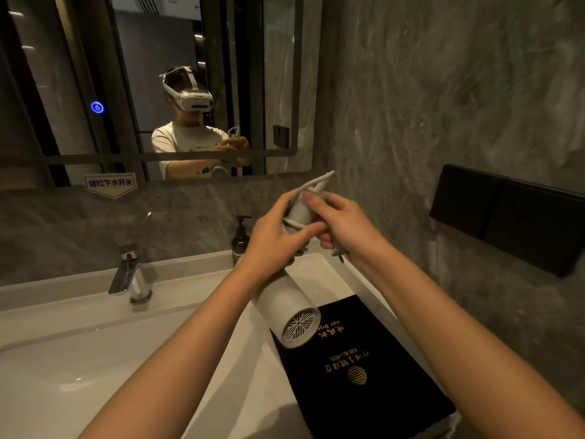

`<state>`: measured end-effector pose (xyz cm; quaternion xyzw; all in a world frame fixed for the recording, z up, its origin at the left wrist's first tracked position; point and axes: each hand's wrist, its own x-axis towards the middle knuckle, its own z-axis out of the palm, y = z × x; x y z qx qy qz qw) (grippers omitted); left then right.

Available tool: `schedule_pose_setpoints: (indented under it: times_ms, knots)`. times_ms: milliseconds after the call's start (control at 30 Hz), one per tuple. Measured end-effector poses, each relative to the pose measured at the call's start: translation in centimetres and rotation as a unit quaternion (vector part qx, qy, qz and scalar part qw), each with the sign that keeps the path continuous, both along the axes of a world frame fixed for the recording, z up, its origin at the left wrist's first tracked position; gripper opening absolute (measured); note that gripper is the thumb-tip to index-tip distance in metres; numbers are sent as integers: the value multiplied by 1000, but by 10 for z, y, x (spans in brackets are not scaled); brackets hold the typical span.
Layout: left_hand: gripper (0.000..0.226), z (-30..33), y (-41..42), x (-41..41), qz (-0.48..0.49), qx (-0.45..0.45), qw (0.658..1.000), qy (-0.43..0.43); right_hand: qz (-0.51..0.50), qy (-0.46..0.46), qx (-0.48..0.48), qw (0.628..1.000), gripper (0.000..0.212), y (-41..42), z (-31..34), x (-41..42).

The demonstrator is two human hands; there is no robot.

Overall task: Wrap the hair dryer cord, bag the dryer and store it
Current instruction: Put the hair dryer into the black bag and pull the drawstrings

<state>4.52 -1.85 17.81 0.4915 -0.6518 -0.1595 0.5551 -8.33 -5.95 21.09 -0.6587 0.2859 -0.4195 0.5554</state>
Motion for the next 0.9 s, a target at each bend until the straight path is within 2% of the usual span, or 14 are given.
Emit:
schedule_pose_setpoints:
  times_ms: [100,200,267,333,400,467,567,667,733,900]
  knots:
    - [27,-10,-8,-3,-19,-7,996,88,59,-7,99,993,39,-3,-2,-11]
    - [26,-23,-13,-2,-40,36,982,182,120,-61,158,978,27,-5,-4,-26]
    - [22,-34,-15,-4,-65,73,970,224,140,-128,185,964,36,-6,-12,-36]
    - [17,-44,-16,-8,-92,105,954,265,126,-165,169,963,40,-8,-26,-42]
    - [17,-55,-16,-14,-106,126,944,288,73,-170,113,976,24,-13,-45,-44]
    - [20,-64,-14,-23,-115,146,937,295,-13,-143,53,988,19,-19,-65,-45]
    - [23,-81,-11,-36,-117,175,935,287,-116,-88,-1,989,23,-22,-87,-52]
    - [17,-106,-14,-47,-74,145,962,221,-126,-76,4,989,21,-15,-105,-61]
    - [27,-118,-15,-52,-58,115,976,173,-110,-52,-13,993,21,-11,-116,-68]
    - [32,-129,-18,-61,-76,98,985,123,-114,27,-67,991,22,-10,-132,-86]
